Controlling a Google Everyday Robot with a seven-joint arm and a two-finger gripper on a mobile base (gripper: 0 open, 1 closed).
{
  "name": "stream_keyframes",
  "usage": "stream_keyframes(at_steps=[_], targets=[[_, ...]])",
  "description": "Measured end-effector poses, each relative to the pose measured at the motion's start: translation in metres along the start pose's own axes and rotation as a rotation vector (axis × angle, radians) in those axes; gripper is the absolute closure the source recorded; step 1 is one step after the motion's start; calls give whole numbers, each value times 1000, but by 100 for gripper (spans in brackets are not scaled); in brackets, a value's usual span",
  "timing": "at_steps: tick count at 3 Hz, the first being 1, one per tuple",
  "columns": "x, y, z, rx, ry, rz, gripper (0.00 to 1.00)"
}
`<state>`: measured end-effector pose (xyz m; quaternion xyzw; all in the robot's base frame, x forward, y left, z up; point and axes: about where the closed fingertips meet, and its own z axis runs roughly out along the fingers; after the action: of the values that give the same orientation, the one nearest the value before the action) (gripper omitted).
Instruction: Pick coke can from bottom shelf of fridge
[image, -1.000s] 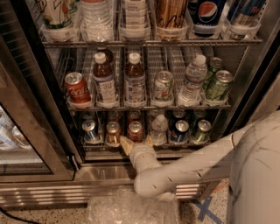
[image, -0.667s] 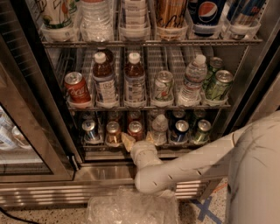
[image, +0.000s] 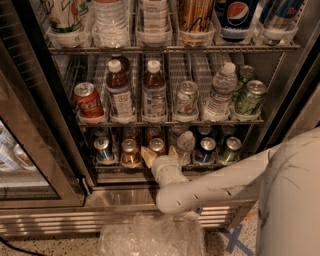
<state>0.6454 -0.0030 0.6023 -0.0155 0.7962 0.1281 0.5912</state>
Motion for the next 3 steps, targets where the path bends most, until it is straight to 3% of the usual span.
stream_keyframes(at_steps=[1,3], targets=[[-7,-5,8,8,1,-10,33],[-7,-3,8,18,12,-6,76]])
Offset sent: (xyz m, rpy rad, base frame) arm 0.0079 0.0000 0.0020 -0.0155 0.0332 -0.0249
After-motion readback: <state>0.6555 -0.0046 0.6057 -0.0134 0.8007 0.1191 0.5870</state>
